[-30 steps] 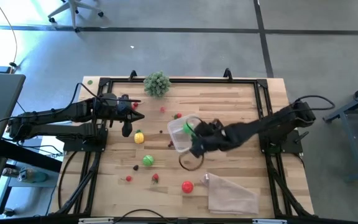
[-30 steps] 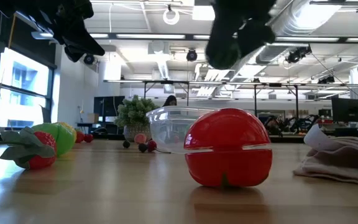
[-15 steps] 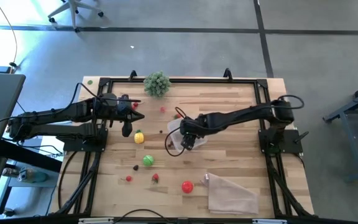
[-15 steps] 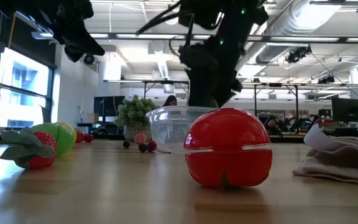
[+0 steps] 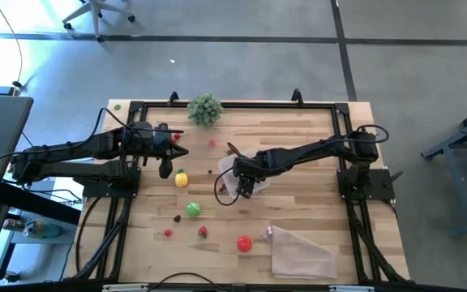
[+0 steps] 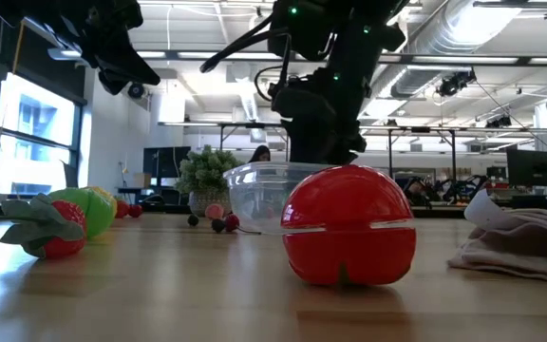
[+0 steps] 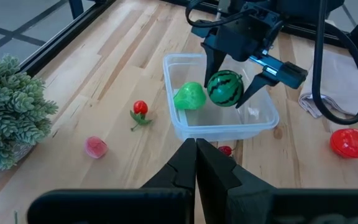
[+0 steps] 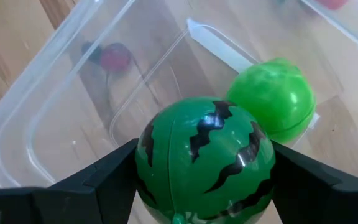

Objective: Pick and placing Produce into tupperware
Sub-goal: Put the green watermelon into the transparent bin, then put the red tomato into the transparent bin

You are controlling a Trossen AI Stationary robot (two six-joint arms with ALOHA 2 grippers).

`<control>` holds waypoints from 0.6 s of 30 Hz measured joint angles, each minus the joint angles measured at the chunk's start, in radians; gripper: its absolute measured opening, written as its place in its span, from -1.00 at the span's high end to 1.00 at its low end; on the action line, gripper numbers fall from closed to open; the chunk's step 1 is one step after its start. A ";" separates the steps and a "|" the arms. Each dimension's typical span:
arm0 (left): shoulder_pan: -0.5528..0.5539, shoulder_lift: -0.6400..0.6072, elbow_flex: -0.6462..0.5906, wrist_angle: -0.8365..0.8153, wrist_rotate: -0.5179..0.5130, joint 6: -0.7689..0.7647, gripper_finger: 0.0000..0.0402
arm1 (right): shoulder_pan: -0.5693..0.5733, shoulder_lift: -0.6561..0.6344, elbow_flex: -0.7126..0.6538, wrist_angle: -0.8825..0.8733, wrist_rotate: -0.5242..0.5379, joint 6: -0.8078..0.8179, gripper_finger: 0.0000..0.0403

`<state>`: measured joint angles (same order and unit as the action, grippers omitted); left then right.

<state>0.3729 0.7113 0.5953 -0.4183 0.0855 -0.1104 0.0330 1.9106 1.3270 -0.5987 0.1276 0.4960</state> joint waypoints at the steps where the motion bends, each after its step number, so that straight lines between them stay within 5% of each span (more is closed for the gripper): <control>1: 0.000 0.000 0.000 0.000 0.000 0.000 1.00 | 0.000 0.000 0.000 0.000 0.000 -0.002 -0.41; 18: 0.000 0.000 0.000 0.000 0.000 0.000 1.00 | 0.000 0.016 0.000 0.006 0.001 -0.026 -0.77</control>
<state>0.3729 0.7113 0.5953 -0.4183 0.0855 -0.1104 0.0334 1.9270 1.3266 -0.5932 0.1288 0.4697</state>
